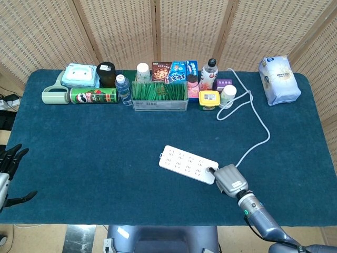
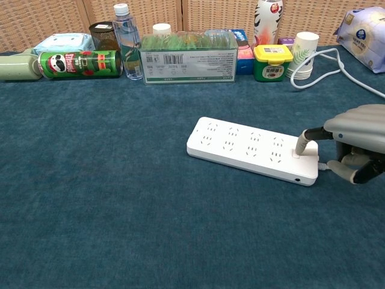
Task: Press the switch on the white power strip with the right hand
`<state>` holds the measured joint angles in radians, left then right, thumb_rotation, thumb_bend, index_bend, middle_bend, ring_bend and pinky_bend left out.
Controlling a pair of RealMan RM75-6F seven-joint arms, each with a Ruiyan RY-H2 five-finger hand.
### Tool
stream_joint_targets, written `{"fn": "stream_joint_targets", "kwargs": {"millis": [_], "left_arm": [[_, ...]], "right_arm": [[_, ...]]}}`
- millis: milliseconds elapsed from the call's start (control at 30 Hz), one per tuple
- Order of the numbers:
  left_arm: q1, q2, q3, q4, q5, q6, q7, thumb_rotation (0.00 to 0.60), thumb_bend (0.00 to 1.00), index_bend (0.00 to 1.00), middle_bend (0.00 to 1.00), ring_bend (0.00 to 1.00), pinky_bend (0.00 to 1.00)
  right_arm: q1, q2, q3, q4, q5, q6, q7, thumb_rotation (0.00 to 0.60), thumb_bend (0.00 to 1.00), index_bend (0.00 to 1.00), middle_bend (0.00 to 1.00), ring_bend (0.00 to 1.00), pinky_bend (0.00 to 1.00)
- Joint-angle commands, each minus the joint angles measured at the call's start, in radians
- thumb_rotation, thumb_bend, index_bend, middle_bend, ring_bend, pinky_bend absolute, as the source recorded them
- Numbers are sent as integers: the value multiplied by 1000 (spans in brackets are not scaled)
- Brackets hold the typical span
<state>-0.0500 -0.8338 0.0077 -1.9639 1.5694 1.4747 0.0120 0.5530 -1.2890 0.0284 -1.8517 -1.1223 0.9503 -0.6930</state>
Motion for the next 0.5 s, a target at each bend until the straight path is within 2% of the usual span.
{"fn": "stream_joint_targets", "kwargs": {"millis": [33, 500], "left_arm": [[1, 3, 3, -6, 9, 4, 4, 600, 122, 0, 0, 0, 21], [-2, 13, 2, -29, 2, 2, 11, 600, 123, 0, 0, 0, 21]], "right_arm": [[2, 4, -3, -3, -1, 5, 6, 600, 655, 233, 979, 1000, 1000], [19, 15, -19, -19, 4, 22, 11, 600, 653, 235, 979, 1000, 1000]]}}
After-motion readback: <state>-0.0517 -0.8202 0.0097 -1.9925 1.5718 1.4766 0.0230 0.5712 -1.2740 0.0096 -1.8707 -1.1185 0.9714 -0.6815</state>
